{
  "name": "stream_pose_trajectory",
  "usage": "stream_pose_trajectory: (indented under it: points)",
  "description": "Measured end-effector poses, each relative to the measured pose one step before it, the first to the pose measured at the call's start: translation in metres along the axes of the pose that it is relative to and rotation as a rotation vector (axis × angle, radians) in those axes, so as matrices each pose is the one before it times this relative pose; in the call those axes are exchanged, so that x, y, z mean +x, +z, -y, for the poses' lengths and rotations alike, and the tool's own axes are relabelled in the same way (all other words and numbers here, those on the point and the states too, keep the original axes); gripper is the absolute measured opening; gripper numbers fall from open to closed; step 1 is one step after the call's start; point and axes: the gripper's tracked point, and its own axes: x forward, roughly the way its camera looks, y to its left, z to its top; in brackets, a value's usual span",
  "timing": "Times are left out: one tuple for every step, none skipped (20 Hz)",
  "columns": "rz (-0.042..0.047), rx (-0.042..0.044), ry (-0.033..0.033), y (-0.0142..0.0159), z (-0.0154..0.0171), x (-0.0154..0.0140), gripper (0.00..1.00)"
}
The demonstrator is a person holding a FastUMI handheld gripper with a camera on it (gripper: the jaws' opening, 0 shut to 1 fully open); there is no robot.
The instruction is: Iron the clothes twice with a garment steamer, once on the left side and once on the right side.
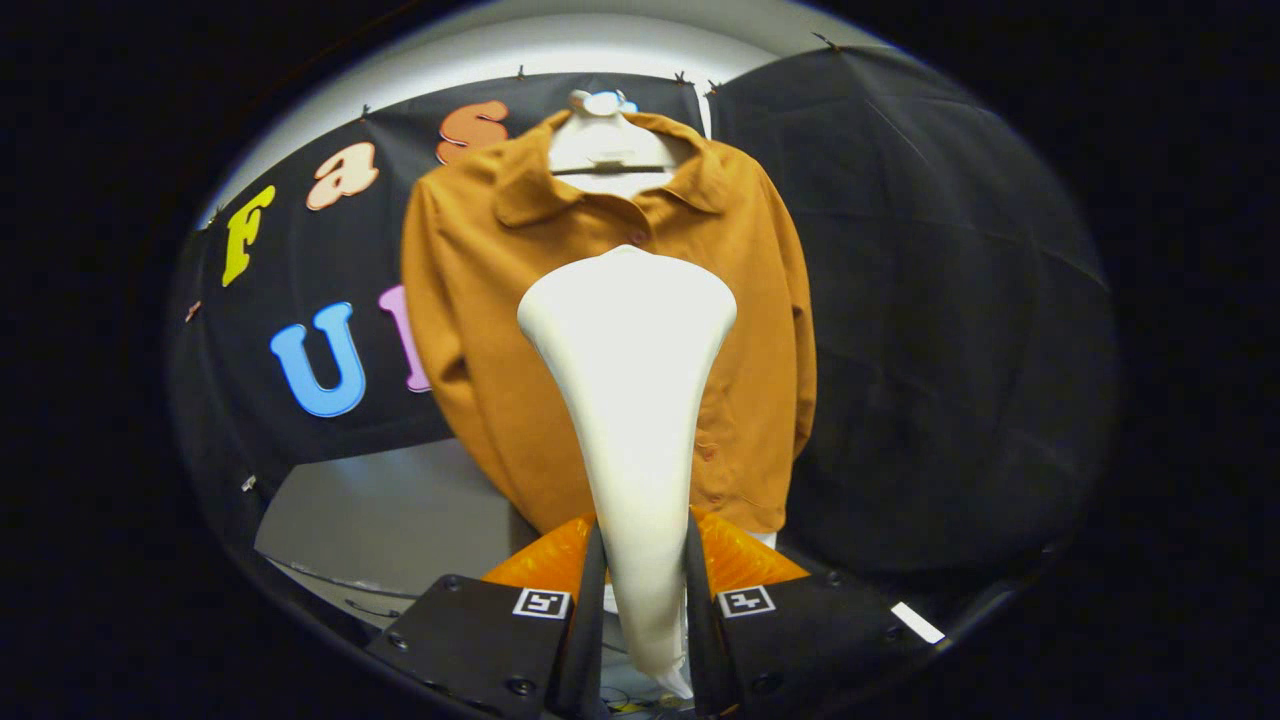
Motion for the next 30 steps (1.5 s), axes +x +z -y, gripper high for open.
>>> stream_pose_trajectory:
  points:
    - [0.02488,-0.00962,0.02898,0.005,-0.02168,-0.00976,0.39]
    - [0.01992,-0.00996,0.02874,0.00483,-0.02794,-0.01271,0.39]
    - [0.01473,-0.01086,0.02728,0.00104,-0.02407,-0.00805,0.39]
    - [0.01549,-0.00992,0.02657,0.00444,-0.02614,-0.0115,0.39]
    - [0.01311,-0.00735,0.02734,0.00223,-0.02322,-0.00993,0.39]
    - [0.01072,-0.00352,0.02769,0.00025,-0.02139,-0.00711,0.39]
    - [0.00487,-0.00428,0.02674,-0.0015,-0.02172,-0.00708,0.39]
    - [-0.00048,-0.00747,0.02516,-0.00481,-0.0229,-0.01031,0.39]
    - [-0.00383,-0.00804,0.02643,-0.0032,-0.02168,-0.00566,0.39]
    - [-0.00605,-0.00435,0.02816,-0.00599,-0.02213,-0.00876,0.39]
    - [-0.0052,-0.00304,0.02088,-0.00529,-0.01832,-0.0048,0.39]
    - [-0.00329,-0.00475,0.01243,-0.00667,-0.0168,-0.00603,0.39]
    - [0.00099,-0.00932,0.00794,-0.00311,-0.01227,-0.00662,0.39]
    - [0.00034,-0.01054,0.00756,-0.00182,-0.01513,-0.00523,0.39]
    - [-0.00144,-0.0122,0.00702,-0.00292,-0.01104,-0.00266,0.39]
    - [0.00182,-0.00757,0.00079,-0.00162,-0.00837,-0.0027,0.39]
    - [0.00233,-0.00307,-0.00414,0.0,-0.00523,-0.00359,0.39]
    - [0.00214,0.00248,-0.00608,0.00029,-0.00417,-0.00377,0.39]
    - [0.00193,0.00306,-0.00432,0.0003,-0.00201,-0.0008,0.39]
    - [0.00078,0.0046,-0.00221,0.0,-0.00248,-0.00068,0.39]
    - [0.00004,0.00091,0.00092,-0.00069,-0.00333,-0.00025,0.39]
    - [-0.00188,-0.00121,0.00252,-0.00002,-0.00272,-0.00135,0.39]
    - [-0.00222,-0.00177,0.00058,-0.00012,-0.00025,0.00132,0.39]
    - [0.00117,0.0,-0.00179,0.00007,-0.00098,-0.00128,0.39]
    - [0.00261,0.00212,-0.00225,0.00197,0.0004,0.00065,0.39]
    - [0.00265,0.00157,-0.00098,0.00124,-0.00038,-0.00042,0.39]
    - [0.00258,0.00037,-0.00161,0.00065,0.00015,0.00053,0.39]
    - [0.00193,0.00076,0.00113,0.00109,-0.00037,-0.00115,0.39]
    - [0.00236,-0.00087,0.00298,0.00123,-0.0002,0.00145,0.39]
    - [0.00106,-0.00308,0.00077,0.00028,-0.0003,-0.00136,0.39]
